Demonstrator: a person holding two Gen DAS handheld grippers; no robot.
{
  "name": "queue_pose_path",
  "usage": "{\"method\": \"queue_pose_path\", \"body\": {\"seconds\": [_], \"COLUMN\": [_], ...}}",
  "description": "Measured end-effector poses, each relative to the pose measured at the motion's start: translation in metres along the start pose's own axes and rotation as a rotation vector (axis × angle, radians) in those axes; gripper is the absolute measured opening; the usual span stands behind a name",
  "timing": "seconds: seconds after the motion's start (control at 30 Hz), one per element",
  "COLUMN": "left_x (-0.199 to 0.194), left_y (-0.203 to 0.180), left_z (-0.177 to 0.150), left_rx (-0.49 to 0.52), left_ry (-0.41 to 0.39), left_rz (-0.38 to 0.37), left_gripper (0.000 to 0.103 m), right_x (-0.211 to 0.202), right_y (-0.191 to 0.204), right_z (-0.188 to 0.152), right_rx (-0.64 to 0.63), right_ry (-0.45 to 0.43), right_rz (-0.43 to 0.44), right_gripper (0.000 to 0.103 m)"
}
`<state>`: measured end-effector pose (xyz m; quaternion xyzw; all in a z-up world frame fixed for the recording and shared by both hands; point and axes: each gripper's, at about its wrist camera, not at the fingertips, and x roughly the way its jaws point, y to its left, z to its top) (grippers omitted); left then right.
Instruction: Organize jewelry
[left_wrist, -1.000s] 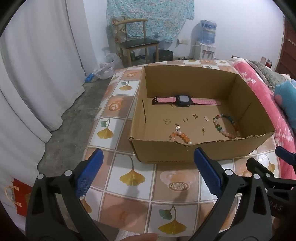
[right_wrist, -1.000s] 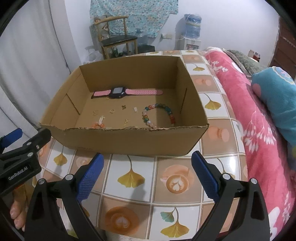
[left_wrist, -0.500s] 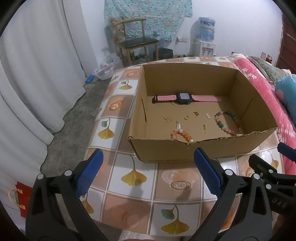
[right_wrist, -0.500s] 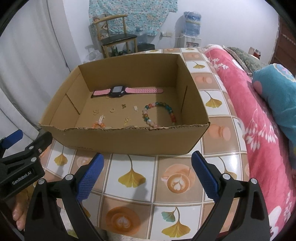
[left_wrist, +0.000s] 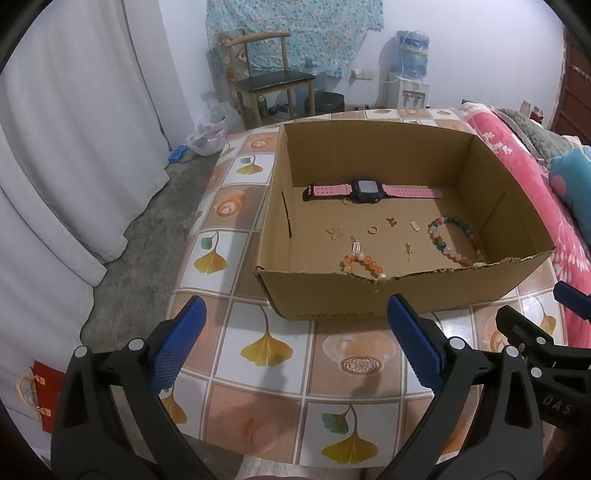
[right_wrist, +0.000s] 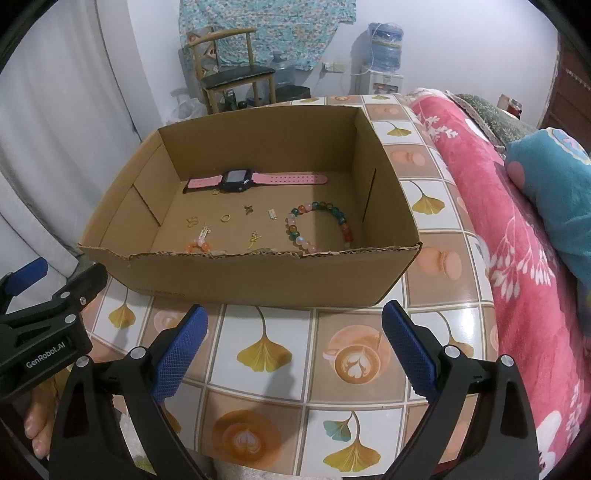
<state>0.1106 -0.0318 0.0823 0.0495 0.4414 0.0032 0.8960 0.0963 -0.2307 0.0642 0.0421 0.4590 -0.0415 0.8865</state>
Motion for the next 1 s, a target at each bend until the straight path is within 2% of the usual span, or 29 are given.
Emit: {"method": "queue_pose_path", "body": {"seconds": [1.0], "left_x": [0.0003], "left_y": [-0.0024], "left_z": [0.0016], "left_rx": [-0.008], "left_ry": [0.009], "left_rz": [-0.009], "left_gripper": [0.095], "right_x": [0.0002], "right_y": [0.0006], "right_z": [-0.0003], "right_rx": [0.0], "right_ry": [0.001], "right_rz": [-0.001], "right_gripper": [0.093]}}
